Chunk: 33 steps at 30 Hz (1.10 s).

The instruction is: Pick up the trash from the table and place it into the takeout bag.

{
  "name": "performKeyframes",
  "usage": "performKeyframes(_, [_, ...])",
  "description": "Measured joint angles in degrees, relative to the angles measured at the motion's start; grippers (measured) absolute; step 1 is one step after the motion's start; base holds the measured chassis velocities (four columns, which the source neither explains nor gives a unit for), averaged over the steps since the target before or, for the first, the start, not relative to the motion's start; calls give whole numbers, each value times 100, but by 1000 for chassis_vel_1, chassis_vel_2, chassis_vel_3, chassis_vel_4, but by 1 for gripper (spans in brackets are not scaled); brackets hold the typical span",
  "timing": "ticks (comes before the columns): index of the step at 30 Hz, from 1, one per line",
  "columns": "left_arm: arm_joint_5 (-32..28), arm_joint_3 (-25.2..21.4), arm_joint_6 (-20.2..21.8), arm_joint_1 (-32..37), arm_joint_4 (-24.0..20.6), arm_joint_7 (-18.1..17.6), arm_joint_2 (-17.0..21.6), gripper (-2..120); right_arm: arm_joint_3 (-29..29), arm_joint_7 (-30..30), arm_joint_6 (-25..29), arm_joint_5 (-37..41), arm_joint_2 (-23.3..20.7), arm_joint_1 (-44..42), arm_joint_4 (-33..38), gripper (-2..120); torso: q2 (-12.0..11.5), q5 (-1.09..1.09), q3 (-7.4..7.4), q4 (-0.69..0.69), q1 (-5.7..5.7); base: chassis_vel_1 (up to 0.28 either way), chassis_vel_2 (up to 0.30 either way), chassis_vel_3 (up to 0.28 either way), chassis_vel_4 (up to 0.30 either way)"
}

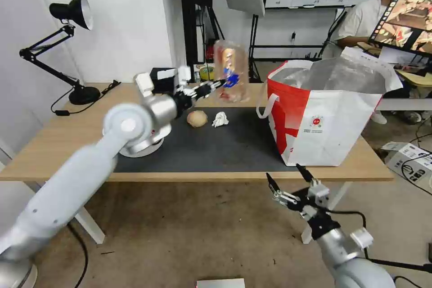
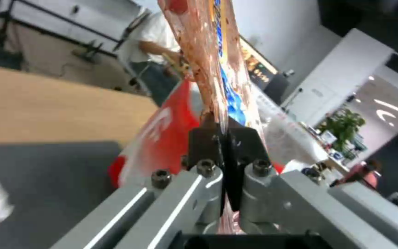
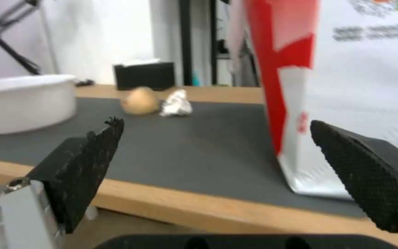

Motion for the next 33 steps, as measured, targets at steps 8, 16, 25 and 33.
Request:
performKeyframes(8, [738, 880, -356, -1089, 872, -205, -997, 0, -81, 168, 162, -213, 285, -196, -191, 100, -1, 2, 0, -1, 0, 0, 0, 0, 0])
performKeyframes(16, [1933, 1762, -708, -1940, 1893, -423, -1883, 0, -197, 165, 207, -327, 490, -306, -168, 100, 0, 1, 0, -1, 1, 0, 0, 0, 0])
performKeyframes(25, [2720, 2373, -770, -2109, 2357, -457, -2267, 0, -176, 154, 232, -334, 542, -344, -164, 100, 0, 0, 0, -1, 1, 0, 0, 0, 0])
performKeyframes(33, [2700, 2465, -790, -2107, 2352, -224, -2335, 7, -160, 153, 224, -321, 538, -302, -175, 100, 0, 0, 0, 0, 1, 0, 0, 0, 0])
